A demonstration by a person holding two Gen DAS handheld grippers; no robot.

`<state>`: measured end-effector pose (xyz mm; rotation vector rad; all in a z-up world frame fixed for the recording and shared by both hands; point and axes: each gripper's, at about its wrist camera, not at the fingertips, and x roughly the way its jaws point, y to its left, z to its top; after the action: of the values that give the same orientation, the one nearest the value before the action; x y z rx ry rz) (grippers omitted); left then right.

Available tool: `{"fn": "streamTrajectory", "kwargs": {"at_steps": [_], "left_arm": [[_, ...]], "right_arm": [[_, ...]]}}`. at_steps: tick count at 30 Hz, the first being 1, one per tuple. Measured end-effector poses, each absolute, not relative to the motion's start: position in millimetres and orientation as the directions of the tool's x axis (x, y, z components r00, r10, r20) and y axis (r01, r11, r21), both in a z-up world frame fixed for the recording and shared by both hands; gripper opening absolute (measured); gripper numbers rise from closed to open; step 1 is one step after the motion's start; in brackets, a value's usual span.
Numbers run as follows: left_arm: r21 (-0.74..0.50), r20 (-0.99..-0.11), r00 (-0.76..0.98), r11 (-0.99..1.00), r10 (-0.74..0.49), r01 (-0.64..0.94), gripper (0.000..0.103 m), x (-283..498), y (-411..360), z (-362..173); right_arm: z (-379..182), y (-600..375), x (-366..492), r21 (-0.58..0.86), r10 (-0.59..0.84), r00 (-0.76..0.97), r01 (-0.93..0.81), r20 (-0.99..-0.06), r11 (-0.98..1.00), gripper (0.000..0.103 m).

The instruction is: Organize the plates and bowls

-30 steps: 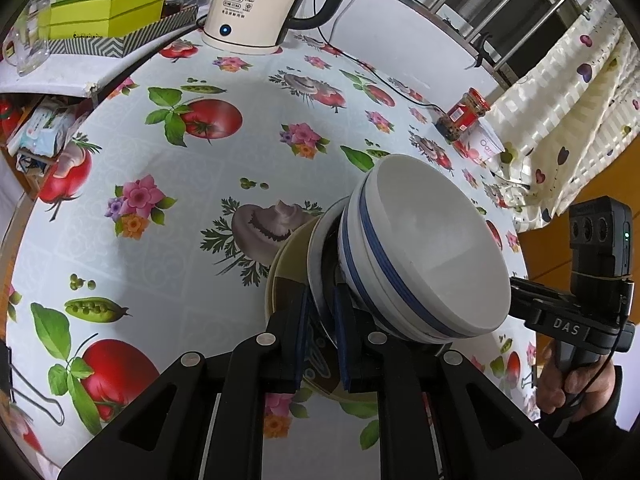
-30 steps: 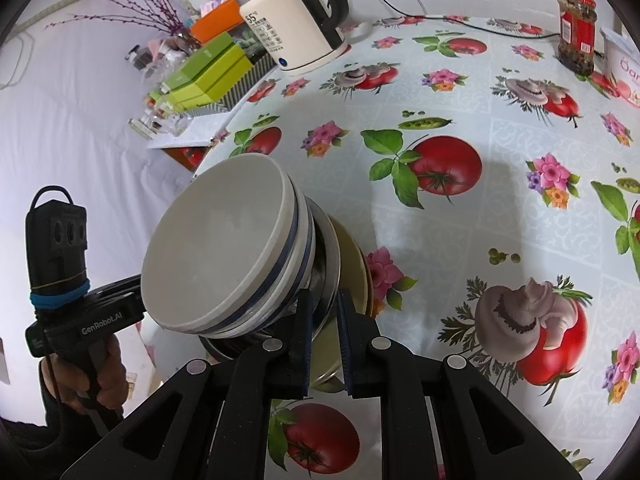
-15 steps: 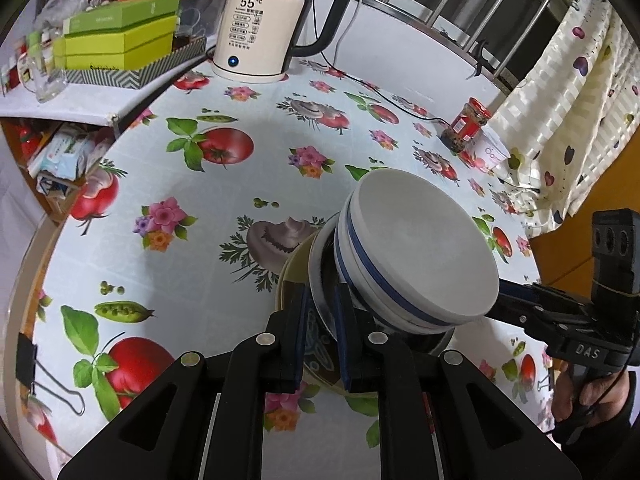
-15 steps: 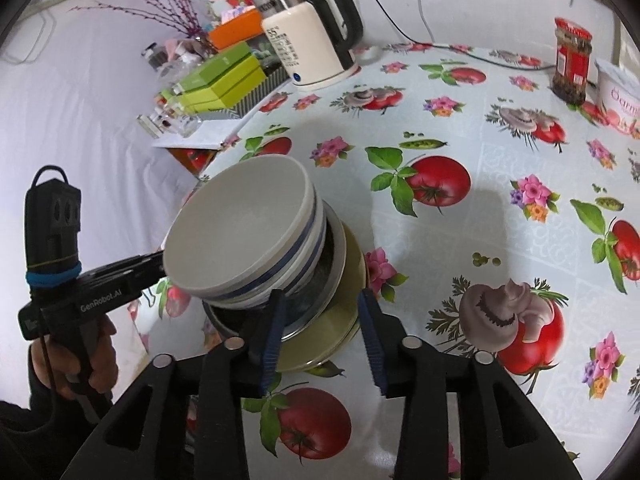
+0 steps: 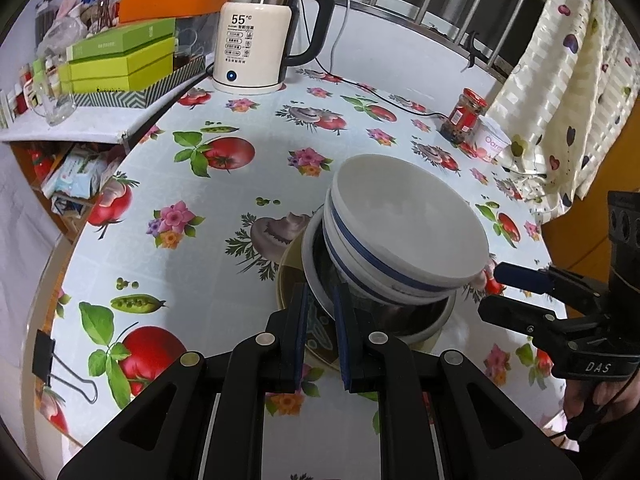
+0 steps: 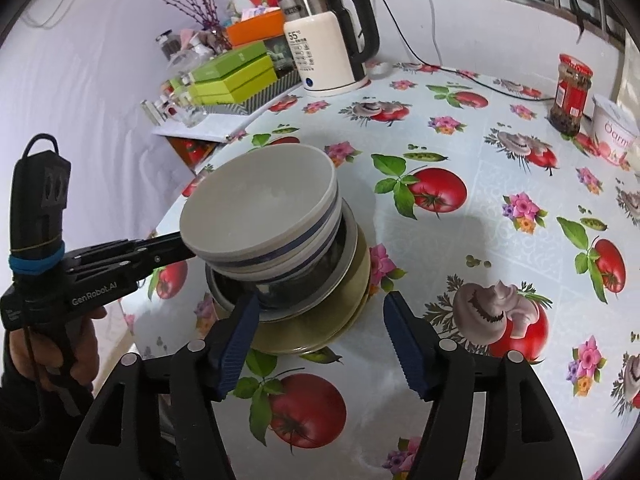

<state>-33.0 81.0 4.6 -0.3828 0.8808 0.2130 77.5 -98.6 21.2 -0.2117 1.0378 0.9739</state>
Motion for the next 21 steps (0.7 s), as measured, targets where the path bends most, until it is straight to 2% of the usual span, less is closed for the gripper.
{"fn": "streamTrajectory", "kwargs": {"at_steps": [4,12,21], "left_arm": [[-0.218,-0.785,0.618,0.915,0.042,-0.340,0.019,-36,77,3],[-0.164,-0.794,0.600,0.916,0.097,-0.365,0.020,-45,68,-3],[-0.132,-0.812,0.570,0.913,0.124,-0.387,0.020,-46,67,-11]], "right_arm": [[24,-98,71,0.242,0.575,0.177,-0.781,-0.799,0.576,0.066],[26,-96,54,0.161,0.567,0.226,-0.819,-0.792,0.551,0.070],[16,-95,49,0.150,0.546,0.219,-0.821,-0.809,0.551,0.074]]}}
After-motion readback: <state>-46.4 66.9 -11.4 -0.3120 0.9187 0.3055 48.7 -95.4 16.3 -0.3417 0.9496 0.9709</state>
